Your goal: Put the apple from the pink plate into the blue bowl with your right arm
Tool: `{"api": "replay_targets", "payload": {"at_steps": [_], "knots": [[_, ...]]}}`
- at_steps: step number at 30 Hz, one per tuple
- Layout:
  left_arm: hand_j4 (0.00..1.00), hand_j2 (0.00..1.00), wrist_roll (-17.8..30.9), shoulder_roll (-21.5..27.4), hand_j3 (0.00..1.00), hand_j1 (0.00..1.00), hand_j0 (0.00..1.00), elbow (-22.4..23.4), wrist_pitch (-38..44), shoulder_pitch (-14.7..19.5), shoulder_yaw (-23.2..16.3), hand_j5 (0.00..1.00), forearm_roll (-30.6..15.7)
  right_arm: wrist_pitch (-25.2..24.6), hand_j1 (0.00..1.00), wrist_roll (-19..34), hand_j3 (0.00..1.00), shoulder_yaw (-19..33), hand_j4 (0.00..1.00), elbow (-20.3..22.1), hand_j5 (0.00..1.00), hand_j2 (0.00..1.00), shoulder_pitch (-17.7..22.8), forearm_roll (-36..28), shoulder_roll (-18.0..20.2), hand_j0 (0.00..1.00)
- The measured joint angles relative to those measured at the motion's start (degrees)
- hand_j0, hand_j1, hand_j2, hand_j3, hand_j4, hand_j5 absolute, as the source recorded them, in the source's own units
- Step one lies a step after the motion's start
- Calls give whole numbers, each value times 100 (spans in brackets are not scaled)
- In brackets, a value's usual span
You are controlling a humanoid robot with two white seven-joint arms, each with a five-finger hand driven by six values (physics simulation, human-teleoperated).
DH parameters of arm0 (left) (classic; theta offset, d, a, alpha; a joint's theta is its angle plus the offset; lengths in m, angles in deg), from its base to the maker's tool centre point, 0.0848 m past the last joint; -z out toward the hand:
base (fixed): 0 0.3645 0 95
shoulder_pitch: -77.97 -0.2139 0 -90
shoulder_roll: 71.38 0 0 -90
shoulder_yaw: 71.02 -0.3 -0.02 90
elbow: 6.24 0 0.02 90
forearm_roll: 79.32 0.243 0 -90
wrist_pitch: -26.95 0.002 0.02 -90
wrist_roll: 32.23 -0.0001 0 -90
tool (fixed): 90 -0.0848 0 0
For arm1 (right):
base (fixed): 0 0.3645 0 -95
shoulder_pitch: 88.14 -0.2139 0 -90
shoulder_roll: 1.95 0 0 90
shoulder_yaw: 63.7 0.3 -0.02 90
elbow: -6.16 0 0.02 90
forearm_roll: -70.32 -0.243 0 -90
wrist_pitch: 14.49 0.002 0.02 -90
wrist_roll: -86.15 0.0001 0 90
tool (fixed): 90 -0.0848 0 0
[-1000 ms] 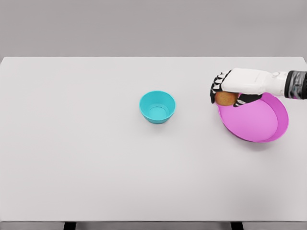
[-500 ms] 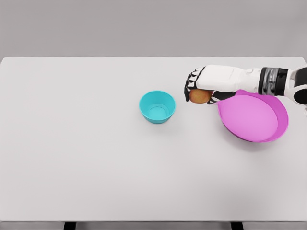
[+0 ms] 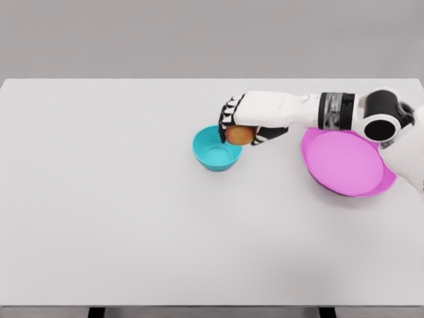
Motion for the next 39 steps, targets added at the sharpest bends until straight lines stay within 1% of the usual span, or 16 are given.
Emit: {"api": "replay_targets", "payload": {"at_steps": [4,11,16,33,34,35,36,39], "knots": [[100,100,0,0,100,100,100,0,0,0,0,100,0,0,52,0,52,-75,52,-296,52,52,-79,10,-179,52],[100,100,0,0,100,100,100,0,1,0,0,100,0,0,52,0,52,-180,52,-777,52,52,-141,227,-568,52],[100,100,0,0,100,100,100,0,1,0,0,100,0,0,52,-1,52,-289,52,-1073,52,52,-229,292,-733,52],[100,100,0,0,100,100,100,0,0,0,0,100,0,0,55,-1,55,-428,55,-1377,55,55,-316,429,-1034,55],[100,100,0,0,100,100,100,0,0,0,0,100,0,0,61,-1,61,-440,61,-1381,61,61,-316,430,-1043,61],[100,100,0,0,100,100,100,0,0,0,0,100,0,0,94,-1,94,-450,94,-1383,94,94,-334,430,-1049,94],[100,100,0,0,100,100,100,0,0,0,0,100,0,0,100,-1,100,-457,100,-1385,100,100,-334,429,-1053,100],[100,100,0,0,100,100,100,0,1,0,0,100,0,-1,100,-1,100,-471,100,-1385,100,100,-334,424,-1055,100]]}}
